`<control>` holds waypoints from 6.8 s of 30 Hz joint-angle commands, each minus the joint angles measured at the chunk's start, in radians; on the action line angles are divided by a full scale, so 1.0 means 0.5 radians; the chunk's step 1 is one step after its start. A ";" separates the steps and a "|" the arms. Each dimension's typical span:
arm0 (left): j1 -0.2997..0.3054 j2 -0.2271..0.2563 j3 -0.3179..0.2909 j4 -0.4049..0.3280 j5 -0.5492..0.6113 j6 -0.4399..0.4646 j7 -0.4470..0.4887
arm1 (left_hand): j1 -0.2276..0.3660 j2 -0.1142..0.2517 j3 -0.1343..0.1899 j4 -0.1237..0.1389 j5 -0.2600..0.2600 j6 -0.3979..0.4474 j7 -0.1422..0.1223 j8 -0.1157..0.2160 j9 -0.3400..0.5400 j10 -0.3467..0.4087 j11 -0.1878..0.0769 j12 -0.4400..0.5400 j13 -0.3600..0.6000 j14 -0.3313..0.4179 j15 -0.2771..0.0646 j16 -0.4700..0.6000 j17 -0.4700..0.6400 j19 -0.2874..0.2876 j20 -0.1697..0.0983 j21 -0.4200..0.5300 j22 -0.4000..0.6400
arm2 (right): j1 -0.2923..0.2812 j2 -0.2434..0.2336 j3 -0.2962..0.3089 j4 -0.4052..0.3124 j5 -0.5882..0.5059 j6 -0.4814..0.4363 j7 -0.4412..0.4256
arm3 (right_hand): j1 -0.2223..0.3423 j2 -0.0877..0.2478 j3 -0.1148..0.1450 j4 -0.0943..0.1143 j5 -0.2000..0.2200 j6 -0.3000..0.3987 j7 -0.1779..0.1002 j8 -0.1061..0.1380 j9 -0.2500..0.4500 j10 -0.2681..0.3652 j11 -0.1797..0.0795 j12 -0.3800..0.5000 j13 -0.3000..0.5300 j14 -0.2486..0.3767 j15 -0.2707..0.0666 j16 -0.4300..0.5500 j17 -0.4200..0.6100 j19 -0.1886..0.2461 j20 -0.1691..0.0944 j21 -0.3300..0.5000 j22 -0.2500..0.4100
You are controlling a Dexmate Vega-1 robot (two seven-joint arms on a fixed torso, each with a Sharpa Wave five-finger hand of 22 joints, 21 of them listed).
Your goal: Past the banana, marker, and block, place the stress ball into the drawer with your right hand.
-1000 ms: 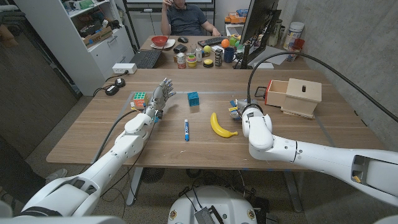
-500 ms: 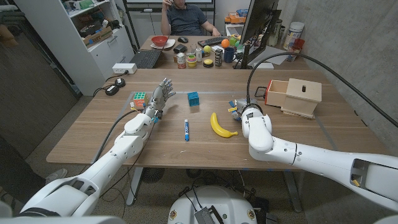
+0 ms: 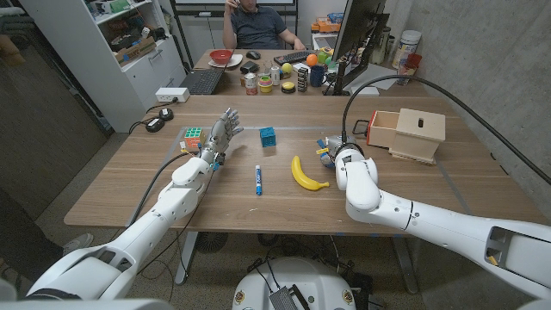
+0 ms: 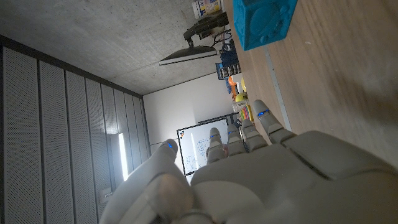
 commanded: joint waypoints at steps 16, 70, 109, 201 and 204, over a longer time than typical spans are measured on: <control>0.021 0.016 -0.013 -0.019 -0.018 0.002 -0.016 | -0.015 -0.012 -0.017 0.000 0.011 -0.003 -0.010 0.010 0.006 0.004 0.010 0.009 0.009 0.006 0.017 0.009 0.004 -0.001 0.012 -0.009 0.012 | -0.231 0.067 0.323 -0.067 -0.250 0.203 0.032 | 0.089 0.037 -0.025 0.013 -0.015 0.257 0.143 0.123 0.089 0.049 0.009 0.014 0.009 -0.028 -0.130 -0.058 -0.018 -0.011 -0.242 -0.003 -0.025; 0.037 0.023 -0.012 -0.031 -0.050 -0.020 -0.105 | -0.021 -0.010 -0.028 0.001 0.018 0.000 -0.009 0.011 0.006 0.005 0.009 0.011 0.009 0.007 0.018 0.009 0.003 0.002 0.009 -0.021 0.012 | -0.295 0.109 0.704 -0.011 0.243 0.582 -0.815 | 0.163 0.038 -0.075 0.023 -0.034 0.283 0.168 0.218 0.141 0.100 0.054 0.009 0.014 -0.096 -0.129 -0.128 -0.042 -0.045 -0.253 -0.012 -0.049; 0.076 0.042 -0.023 -0.069 -0.078 -0.014 -0.126 | -0.023 -0.010 -0.036 -0.001 0.023 0.001 -0.008 0.010 0.005 0.008 0.007 0.012 0.009 0.006 0.018 0.009 0.002 0.001 0.015 -0.032 0.012 | -0.044 0.155 0.540 0.304 0.050 0.312 -0.951 | 0.246 0.074 -0.091 0.022 -0.038 0.318 0.190 0.275 0.160 0.165 0.084 0.010 0.027 -0.179 -0.133 -0.164 -0.049 -0.114 -0.262 -0.034 -0.043; 0.116 0.053 -0.006 -0.111 -0.118 -0.044 -0.261 | -0.042 -0.024 -0.070 0.002 0.033 0.008 0.002 0.012 0.006 0.002 0.029 0.010 0.009 0.005 0.023 0.010 0.002 0.003 0.022 -0.056 0.013 | 0.448 0.545 0.476 1.154 -1.161 0.116 0.977 | 0.642 0.144 -0.167 -0.006 -0.016 0.555 0.191 0.313 0.004 0.057 -0.005 -0.112 0.041 -0.389 -0.134 -0.225 -0.086 -0.298 -0.285 0.018 -0.015; 0.115 0.048 -0.002 -0.108 -0.121 -0.045 -0.273 | -0.043 -0.026 -0.072 0.002 0.033 0.009 0.002 0.012 0.006 0.001 0.028 0.010 0.009 0.004 0.022 0.009 0.002 0.002 0.024 -0.057 0.013 | 0.459 0.573 0.470 1.209 -1.206 0.106 1.005 | 0.660 0.152 -0.166 -0.006 -0.016 0.561 0.193 0.311 -0.002 0.061 -0.001 -0.112 0.040 -0.392 -0.135 -0.225 -0.086 -0.305 -0.286 0.020 -0.015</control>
